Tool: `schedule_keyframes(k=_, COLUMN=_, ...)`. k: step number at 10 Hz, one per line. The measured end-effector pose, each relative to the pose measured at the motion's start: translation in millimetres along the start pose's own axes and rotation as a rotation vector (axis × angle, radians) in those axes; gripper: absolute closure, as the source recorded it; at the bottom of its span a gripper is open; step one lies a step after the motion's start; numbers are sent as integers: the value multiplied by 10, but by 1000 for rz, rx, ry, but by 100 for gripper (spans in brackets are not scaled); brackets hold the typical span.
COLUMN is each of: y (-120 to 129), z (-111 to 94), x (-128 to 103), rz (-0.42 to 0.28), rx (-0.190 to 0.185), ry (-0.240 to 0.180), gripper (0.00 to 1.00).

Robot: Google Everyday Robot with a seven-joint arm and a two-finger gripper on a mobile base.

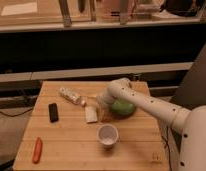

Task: Place the white sponge in the ceramic bowl

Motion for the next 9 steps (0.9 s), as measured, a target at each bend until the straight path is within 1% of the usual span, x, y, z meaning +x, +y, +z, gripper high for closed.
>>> schedule_keyframes(k=2, y=28, z=46, x=26, rz=36, rx=-3, ry=-21, gripper=20)
schedule_keyframes(k=6, y=62, z=80, x=32, rz=108, rx=-1, ry=-40, gripper=20)
schedule_keyframes(k=8, y=95, z=121, x=8, rz=140, rx=-16, ry=-69, gripper=20)
schedule_keyframes(k=9, y=113, z=146, x=-7, rz=161, rx=-33, ry=-80, gripper=20)
